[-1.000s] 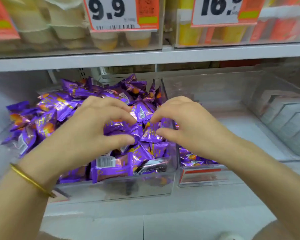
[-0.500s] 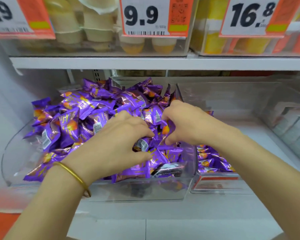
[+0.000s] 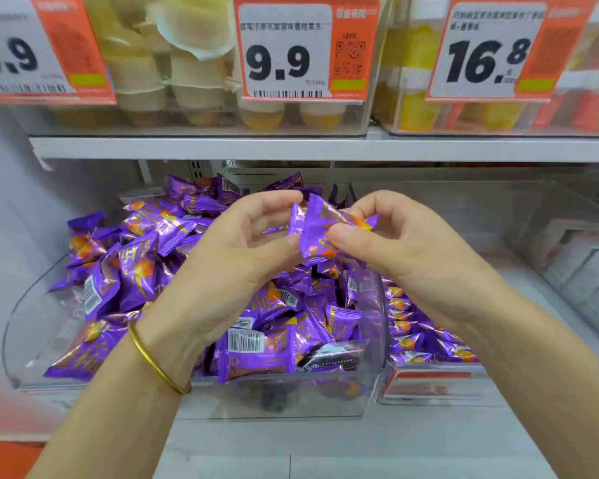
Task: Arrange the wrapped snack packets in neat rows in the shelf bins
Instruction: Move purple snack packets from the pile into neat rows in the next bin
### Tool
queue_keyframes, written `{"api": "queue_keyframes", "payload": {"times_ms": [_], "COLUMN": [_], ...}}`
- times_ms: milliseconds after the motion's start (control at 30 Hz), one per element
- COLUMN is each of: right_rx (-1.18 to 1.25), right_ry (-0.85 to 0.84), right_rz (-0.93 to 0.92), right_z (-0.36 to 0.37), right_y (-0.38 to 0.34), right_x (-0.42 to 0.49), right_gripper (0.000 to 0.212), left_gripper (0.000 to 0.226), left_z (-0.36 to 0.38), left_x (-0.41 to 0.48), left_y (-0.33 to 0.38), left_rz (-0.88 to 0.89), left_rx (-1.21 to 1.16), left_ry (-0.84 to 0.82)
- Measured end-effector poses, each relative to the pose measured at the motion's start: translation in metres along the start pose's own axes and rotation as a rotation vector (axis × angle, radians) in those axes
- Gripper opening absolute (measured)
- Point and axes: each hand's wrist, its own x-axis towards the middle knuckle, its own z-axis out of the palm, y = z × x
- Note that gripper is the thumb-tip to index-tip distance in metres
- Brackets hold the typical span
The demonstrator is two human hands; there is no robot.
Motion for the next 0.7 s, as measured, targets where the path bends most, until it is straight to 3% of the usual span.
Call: {"api": "queue_keyframes", "payload": {"times_ms": [133, 233, 333, 400, 467, 567, 700], "right_rx": [0.156, 0.19, 0.228, 0.251, 0.266, 0.283, 0.313], "right_ry": [-0.032, -0.035, 0.026, 0.044, 0.041, 0.027, 0.041], "right_rz": [0.069, 0.068, 0.046, 0.039, 0.05, 0.073, 0.109], "right_z": [0.003, 0.002, -0.002, -0.005, -0.007, -0.009, -0.01], "right_y": [0.003, 0.004, 0.003, 0.003, 0.004, 0.005, 0.007], "right_x": [0.006, 0.006, 0.005, 0.002, 0.0, -0.001, 0.0], "right_gripper": [0.034, 0.04, 0.041, 0.038, 0.036, 0.034, 0.046], "left_gripper": [0.038, 0.031, 0.027, 0.031, 0.04, 0.047, 0.037], "left_z": [-0.004, -0.01, -0.027, -0.037, -0.041, -0.038, -0.034], "left_x": [0.001, -0.001, -0.003, -0.004, -0.004, -0.005, -0.003], "left_y": [-0.001, 0.001, 0.005, 0.005, 0.001, -0.002, 0.0], "left_rz": [0.045, 0.067, 0.206, 0.259, 0.224, 0.16, 0.151], "left_rx": [0.022, 0.208, 0.755, 1.127, 1.326, 1.439, 1.443], "left_ry": [-0.03, -0.028, 0.08, 0.028, -0.083, -0.144, -0.158]}}
